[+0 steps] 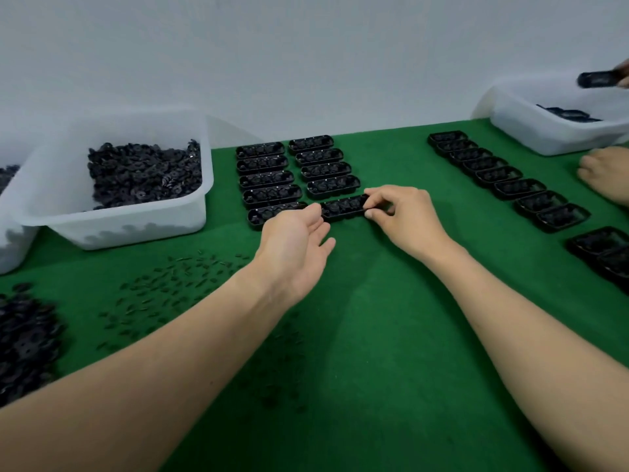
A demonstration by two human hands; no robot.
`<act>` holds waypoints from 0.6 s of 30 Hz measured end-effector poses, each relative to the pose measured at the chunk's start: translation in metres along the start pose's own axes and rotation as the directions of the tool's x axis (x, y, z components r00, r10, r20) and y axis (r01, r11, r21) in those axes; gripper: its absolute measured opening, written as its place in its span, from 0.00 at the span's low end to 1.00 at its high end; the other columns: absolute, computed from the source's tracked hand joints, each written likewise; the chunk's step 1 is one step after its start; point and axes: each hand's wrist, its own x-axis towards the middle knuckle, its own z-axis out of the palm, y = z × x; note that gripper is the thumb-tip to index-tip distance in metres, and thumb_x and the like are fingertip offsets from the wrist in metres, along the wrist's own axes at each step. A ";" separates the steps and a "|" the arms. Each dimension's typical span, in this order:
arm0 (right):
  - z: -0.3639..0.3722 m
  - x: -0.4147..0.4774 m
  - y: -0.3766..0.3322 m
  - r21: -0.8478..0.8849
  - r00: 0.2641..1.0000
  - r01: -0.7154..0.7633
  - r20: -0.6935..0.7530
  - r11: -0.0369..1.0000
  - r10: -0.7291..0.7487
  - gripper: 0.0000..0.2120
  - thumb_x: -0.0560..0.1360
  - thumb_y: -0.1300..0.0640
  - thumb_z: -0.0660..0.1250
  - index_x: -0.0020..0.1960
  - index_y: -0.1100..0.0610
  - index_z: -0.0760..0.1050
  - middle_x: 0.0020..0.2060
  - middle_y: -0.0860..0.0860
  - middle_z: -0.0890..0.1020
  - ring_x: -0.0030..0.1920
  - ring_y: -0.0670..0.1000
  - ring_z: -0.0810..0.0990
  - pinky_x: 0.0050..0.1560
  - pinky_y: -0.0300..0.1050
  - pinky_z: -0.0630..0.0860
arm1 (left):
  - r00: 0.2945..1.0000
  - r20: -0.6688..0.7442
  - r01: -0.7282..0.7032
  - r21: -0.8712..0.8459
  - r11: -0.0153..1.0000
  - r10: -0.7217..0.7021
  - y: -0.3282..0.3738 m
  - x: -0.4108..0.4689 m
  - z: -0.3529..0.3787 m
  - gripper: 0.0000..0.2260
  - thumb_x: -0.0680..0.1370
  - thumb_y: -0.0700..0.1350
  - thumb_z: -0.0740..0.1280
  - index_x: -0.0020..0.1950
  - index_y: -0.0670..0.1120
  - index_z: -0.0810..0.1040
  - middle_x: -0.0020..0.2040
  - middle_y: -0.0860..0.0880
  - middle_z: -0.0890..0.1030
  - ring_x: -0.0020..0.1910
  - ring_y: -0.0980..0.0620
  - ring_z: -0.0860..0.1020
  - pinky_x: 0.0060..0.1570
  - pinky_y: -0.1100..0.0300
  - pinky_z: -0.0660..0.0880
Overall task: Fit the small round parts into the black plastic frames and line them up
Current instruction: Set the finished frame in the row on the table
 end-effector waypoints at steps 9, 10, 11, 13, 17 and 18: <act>0.007 0.005 0.001 -0.014 0.999 0.035 -0.013 0.999 -0.035 0.05 0.71 0.64 0.70 0.46 0.57 0.81 0.53 0.51 0.82 0.53 0.48 0.79 0.53 0.38 0.69 | 0.999 -0.019 -0.045 0.108 0.993 0.047 -0.001 0.003 0.001 0.19 0.79 0.35 0.56 0.71 0.37 0.60 0.72 0.42 0.62 0.71 0.46 0.61 0.68 0.49 0.62; 0.008 0.004 0.001 -0.015 0.999 0.041 -0.022 0.999 -0.042 0.06 0.70 0.64 0.70 0.46 0.57 0.81 0.53 0.52 0.82 0.52 0.47 0.78 0.54 0.38 0.70 | 0.998 -0.019 -0.049 0.107 0.993 0.051 -0.001 0.002 0.002 0.19 0.79 0.35 0.56 0.71 0.37 0.61 0.72 0.42 0.62 0.71 0.46 0.61 0.68 0.49 0.62; 0.008 0.002 0.001 -0.021 0.998 0.050 -0.036 0.999 -0.051 0.07 0.70 0.64 0.70 0.47 0.57 0.81 0.54 0.52 0.81 0.50 0.47 0.78 0.54 0.40 0.71 | 0.998 -0.018 -0.050 0.106 0.993 0.052 -0.001 0.000 0.002 0.19 0.79 0.35 0.56 0.71 0.37 0.61 0.72 0.42 0.62 0.71 0.46 0.61 0.68 0.49 0.62; 0.007 -0.005 -0.002 -0.067 0.991 0.090 -0.093 0.994 -0.096 0.07 0.70 0.65 0.70 0.48 0.58 0.80 0.54 0.54 0.81 0.51 0.50 0.78 0.55 0.48 0.74 | 0.999 -0.007 -0.047 0.113 0.993 0.048 -0.001 -0.005 -0.002 0.19 0.80 0.35 0.55 0.71 0.37 0.61 0.72 0.43 0.63 0.71 0.46 0.62 0.68 0.49 0.62; 0.004 -0.028 -0.035 -0.096 0.935 0.282 -0.196 0.954 -0.296 0.04 0.71 0.67 0.67 0.44 0.63 0.80 0.42 0.55 0.82 0.44 0.54 0.79 0.48 0.50 0.76 | 0.997 0.047 -0.068 0.164 0.984 0.061 0.006 -0.023 -0.018 0.14 0.80 0.35 0.54 0.65 0.37 0.69 0.68 0.42 0.69 0.67 0.44 0.68 0.64 0.50 0.67; 0.005 -0.036 -0.049 -0.077 0.920 0.333 -0.191 0.940 -0.341 0.04 0.71 0.67 0.67 0.44 0.63 0.80 0.41 0.55 0.82 0.42 0.54 0.79 0.46 0.46 0.76 | 0.996 0.060 -0.073 0.171 0.982 0.064 0.009 -0.031 -0.022 0.12 0.80 0.35 0.54 0.62 0.38 0.71 0.65 0.42 0.72 0.64 0.44 0.70 0.62 0.50 0.69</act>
